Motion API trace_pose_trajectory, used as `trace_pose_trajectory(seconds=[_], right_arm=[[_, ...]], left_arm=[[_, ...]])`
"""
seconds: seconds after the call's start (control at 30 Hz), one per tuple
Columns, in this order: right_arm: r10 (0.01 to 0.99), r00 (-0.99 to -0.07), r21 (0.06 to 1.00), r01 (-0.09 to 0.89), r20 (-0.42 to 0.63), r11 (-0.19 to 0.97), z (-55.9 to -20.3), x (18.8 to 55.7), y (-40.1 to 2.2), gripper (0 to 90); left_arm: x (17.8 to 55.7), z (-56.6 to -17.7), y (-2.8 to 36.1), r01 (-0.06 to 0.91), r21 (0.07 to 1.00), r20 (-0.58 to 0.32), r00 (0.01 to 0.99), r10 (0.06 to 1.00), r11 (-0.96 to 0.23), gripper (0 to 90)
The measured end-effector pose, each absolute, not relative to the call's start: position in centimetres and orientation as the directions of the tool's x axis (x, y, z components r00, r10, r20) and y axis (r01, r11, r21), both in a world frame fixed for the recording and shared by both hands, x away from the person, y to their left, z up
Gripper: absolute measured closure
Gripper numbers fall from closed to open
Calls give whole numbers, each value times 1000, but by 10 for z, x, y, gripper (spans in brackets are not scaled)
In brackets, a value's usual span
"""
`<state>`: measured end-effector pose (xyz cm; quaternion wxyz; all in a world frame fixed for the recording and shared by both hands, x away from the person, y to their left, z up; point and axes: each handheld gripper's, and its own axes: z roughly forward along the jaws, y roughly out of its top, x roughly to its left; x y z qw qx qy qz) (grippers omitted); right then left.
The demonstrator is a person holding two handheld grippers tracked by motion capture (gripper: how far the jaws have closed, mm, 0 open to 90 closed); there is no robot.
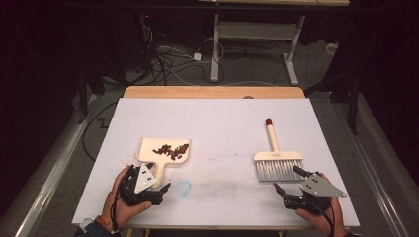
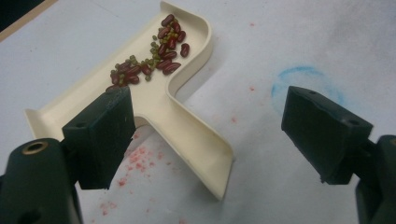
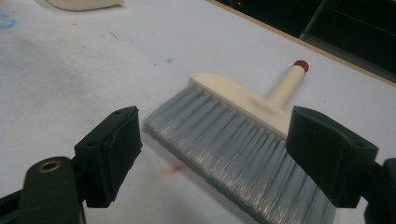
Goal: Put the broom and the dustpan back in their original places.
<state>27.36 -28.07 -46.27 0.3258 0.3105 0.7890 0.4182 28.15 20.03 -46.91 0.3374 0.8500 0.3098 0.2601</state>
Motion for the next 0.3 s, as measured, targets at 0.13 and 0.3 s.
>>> trace_pose_trajectory(seconds=[0.13, 0.3], right_arm=[[762, -595, 863, 216, -255, 457, -462, 274, -281, 181], [776, -577, 869, 215, -255, 446, -461, 274, -283, 182]], left_arm=[[282, -469, 201, 353, 737, 232, 668, 707, -576, 174], [284, -468, 200, 352, 742, 235, 661, 713, -571, 174]])
